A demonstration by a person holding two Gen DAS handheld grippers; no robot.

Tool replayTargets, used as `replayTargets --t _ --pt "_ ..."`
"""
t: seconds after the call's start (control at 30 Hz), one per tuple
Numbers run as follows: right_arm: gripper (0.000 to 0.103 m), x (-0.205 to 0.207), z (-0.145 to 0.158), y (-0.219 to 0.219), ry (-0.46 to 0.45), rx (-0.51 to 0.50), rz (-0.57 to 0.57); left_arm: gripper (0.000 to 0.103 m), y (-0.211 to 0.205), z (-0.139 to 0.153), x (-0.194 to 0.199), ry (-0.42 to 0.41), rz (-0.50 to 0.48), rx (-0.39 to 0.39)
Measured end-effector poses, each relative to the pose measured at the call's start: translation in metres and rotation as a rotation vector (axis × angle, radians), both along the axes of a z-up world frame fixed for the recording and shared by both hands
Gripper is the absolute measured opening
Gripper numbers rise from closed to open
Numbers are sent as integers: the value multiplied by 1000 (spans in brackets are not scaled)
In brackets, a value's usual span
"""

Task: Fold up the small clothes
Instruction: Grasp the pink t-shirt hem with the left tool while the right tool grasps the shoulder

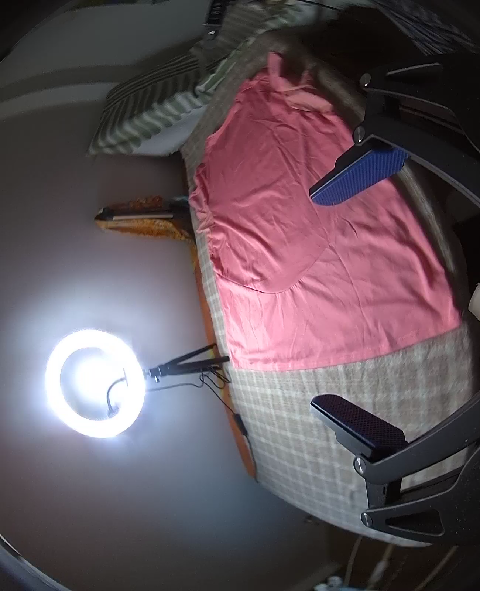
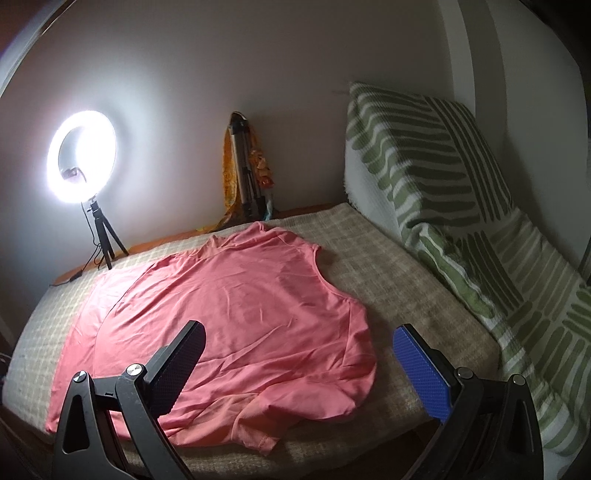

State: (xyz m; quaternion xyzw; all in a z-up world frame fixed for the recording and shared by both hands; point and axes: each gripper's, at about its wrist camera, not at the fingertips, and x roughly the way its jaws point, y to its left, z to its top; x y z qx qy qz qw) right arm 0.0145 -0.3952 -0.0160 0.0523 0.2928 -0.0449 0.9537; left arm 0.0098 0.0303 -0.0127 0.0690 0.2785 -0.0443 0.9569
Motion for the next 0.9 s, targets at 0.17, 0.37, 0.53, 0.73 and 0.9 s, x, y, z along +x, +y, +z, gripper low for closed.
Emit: replayTargets --t 0.17,0.37,0.53,0.73,0.9 --pt "103 6 -17 -11 111 -63 -12 91 17 -8 10 65 -67 20" --pt "94 4 -49 -49 238 60 -63 61 33 -31 12 161 -161 41" --pt "89 5 -75 -56 322 167 -51 41 39 -48 5 237 -260 53" --pt "84 12 -100 -35 387 219 24 37 34 -70 -7 319 -387 94" --pt "84 17 -110 -27 400 245 41 37 29 -87 -13 367 -473 138"
